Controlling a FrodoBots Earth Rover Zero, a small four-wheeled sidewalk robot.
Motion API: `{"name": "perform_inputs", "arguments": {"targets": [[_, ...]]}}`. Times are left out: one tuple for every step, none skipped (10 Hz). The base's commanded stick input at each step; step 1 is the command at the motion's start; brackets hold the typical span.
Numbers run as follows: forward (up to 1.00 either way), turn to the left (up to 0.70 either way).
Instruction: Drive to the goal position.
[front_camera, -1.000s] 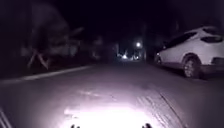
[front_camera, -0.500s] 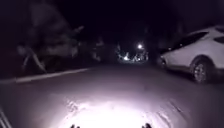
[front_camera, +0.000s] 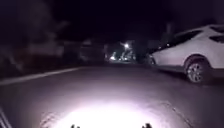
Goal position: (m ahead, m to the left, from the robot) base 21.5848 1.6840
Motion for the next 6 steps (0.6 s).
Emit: {"name": "perform_inputs", "arguments": {"targets": [[0.85, 0.00], [0.85, 0.00], [0.85, 0.00], [0.85, 0.00], [0.85, 0.00], [0.85, 0.00]]}}
